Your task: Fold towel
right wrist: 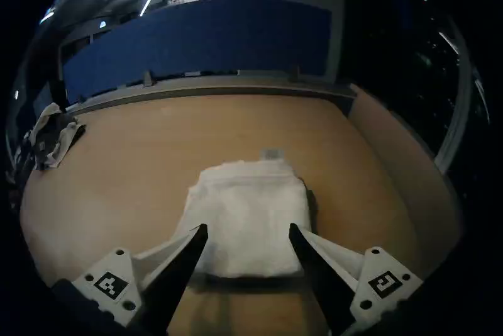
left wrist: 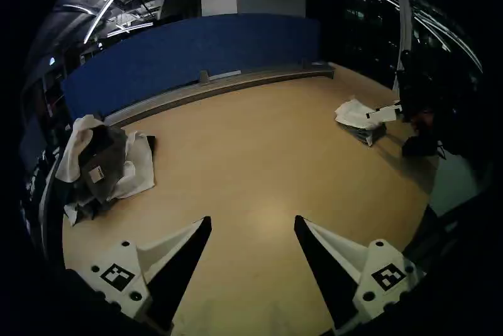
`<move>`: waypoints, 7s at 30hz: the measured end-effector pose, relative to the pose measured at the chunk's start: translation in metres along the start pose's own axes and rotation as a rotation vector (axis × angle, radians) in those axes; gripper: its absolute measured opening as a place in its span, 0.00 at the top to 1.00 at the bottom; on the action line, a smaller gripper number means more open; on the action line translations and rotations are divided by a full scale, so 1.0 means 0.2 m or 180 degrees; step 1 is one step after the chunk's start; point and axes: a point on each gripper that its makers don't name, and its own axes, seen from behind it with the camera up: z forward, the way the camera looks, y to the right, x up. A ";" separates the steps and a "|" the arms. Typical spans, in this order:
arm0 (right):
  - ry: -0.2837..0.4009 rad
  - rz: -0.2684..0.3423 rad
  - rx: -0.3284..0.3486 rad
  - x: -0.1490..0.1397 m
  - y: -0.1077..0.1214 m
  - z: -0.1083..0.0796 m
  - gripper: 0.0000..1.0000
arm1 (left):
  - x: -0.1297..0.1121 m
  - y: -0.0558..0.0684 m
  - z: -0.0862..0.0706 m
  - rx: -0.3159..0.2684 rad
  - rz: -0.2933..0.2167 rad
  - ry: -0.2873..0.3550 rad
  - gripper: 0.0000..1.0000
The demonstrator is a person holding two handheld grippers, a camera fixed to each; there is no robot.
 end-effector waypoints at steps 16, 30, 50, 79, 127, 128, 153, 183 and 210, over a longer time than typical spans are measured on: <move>-0.0113 -0.0162 -0.0024 -0.18 0.00 0.07 0.00 | -0.02 -0.05 -0.02 0.0074 -0.0012 0.0003 0.02; 0.0594 -0.0094 0.0107 0.24 -0.24 -0.28 0.00 | 0.04 -0.23 -0.06 0.0354 -0.0197 0.0262 0.02; 0.1723 0.0342 0.0035 0.61 -0.60 -0.57 0.00 | 0.19 -0.51 -0.07 0.0767 -0.0574 0.0958 0.02; 0.1701 0.0043 0.0123 0.56 -0.89 -0.70 0.00 | 0.45 -0.77 -0.20 0.1148 -0.0671 0.1888 0.02; 0.1452 0.0234 0.0124 0.53 -0.93 -0.51 0.00 | 0.06 -1.05 0.16 0.1575 -0.0632 0.2199 0.01; 0.1464 0.0238 0.0120 0.54 -0.93 -0.51 0.00 | 0.06 -1.05 0.17 0.1571 -0.0630 0.2196 0.01; 0.1988 0.0298 0.0188 0.64 -0.66 -0.51 0.00 | 0.01 -1.05 0.21 0.1587 -0.0661 0.2046 0.02; 0.2208 0.0472 0.0139 0.37 -0.58 -0.31 0.00 | 0.01 -1.05 0.21 0.1587 -0.0657 0.2045 0.02; 0.2172 0.0084 0.0020 0.27 -0.66 -0.21 0.00 | 0.01 -1.05 0.21 0.1588 -0.0657 0.2045 0.01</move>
